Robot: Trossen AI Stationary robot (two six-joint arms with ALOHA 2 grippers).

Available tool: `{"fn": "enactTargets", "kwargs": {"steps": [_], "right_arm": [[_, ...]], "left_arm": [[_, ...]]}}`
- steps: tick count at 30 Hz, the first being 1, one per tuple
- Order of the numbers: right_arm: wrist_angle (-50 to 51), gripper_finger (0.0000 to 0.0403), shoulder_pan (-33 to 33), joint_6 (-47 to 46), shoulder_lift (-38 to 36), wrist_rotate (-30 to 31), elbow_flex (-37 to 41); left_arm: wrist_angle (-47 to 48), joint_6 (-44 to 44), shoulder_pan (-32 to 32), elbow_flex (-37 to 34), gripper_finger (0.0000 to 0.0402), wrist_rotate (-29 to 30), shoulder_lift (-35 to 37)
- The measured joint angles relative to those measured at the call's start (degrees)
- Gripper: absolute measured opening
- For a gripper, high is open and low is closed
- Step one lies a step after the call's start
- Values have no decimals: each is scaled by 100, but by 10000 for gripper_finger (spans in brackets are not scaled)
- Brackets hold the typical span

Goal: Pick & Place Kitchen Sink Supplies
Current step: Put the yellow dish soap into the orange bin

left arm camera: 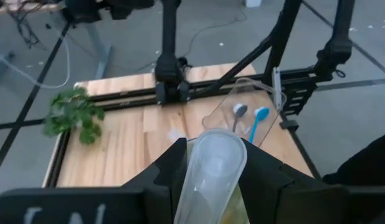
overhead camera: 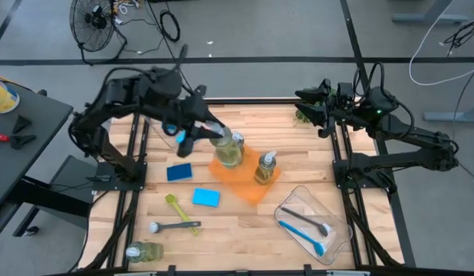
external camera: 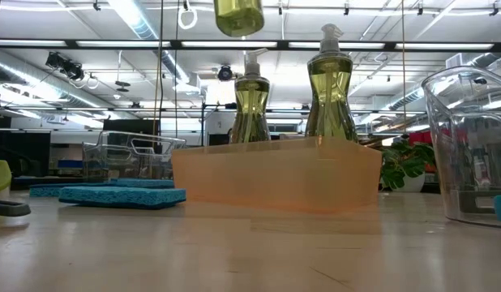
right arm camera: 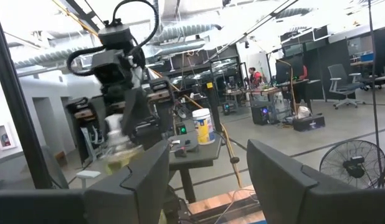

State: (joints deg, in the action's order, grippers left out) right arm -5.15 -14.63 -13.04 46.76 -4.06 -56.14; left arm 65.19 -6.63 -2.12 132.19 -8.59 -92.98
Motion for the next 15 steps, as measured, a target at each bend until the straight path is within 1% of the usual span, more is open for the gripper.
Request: {"fn": "enactTargets", "kwargs": {"steps": [9,15], "right_arm": [[0,215,2,2,0,2,-2],[0,215,0,2,0,-2,-2]], "left_arm": [[-600,-39,265,-64,118,-23,-414],[-770,-85,352,-64,118,-66,-649]]}}
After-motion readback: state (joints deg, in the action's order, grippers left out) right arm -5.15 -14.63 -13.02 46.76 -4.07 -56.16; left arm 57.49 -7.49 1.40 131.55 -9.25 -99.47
